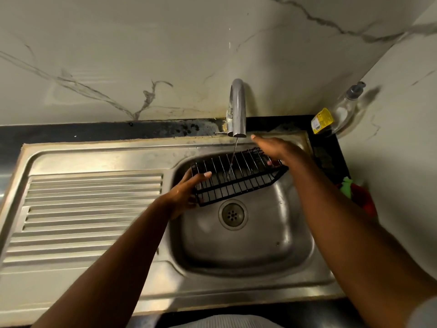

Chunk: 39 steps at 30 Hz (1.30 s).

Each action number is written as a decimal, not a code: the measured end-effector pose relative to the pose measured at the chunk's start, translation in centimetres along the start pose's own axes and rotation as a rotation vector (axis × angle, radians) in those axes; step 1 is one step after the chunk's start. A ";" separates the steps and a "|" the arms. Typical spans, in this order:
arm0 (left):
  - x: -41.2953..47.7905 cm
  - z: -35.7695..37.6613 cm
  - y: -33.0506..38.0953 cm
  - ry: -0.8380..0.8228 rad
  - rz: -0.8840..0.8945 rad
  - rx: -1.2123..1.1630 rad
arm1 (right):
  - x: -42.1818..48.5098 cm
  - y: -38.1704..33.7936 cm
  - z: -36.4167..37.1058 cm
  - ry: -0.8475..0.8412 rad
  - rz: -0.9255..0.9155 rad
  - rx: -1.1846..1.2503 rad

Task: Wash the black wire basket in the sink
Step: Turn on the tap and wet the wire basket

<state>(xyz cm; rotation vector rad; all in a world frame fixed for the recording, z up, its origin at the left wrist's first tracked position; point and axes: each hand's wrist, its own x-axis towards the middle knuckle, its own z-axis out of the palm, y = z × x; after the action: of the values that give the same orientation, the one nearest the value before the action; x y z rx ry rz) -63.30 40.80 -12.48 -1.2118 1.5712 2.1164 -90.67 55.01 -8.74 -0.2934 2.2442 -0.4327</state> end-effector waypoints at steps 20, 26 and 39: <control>0.1 -1.1 1.0 -0.221 -0.501 -0.102 | -0.4 6.2 3.0 0.399 -0.431 0.015; 0.7 0.5 0.2 0.024 -0.070 -0.311 | 0.4 6.0 4.2 0.336 -0.329 -0.011; 0.3 3.9 -0.3 0.111 0.054 -0.307 | -7.7 -2.3 16.1 0.310 -0.819 -0.620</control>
<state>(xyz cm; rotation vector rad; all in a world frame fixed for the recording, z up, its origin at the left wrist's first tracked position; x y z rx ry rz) -65.15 44.24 -12.62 -1.4180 1.3696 2.4309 -73.31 52.21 -12.42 -1.5856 2.4303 -0.1773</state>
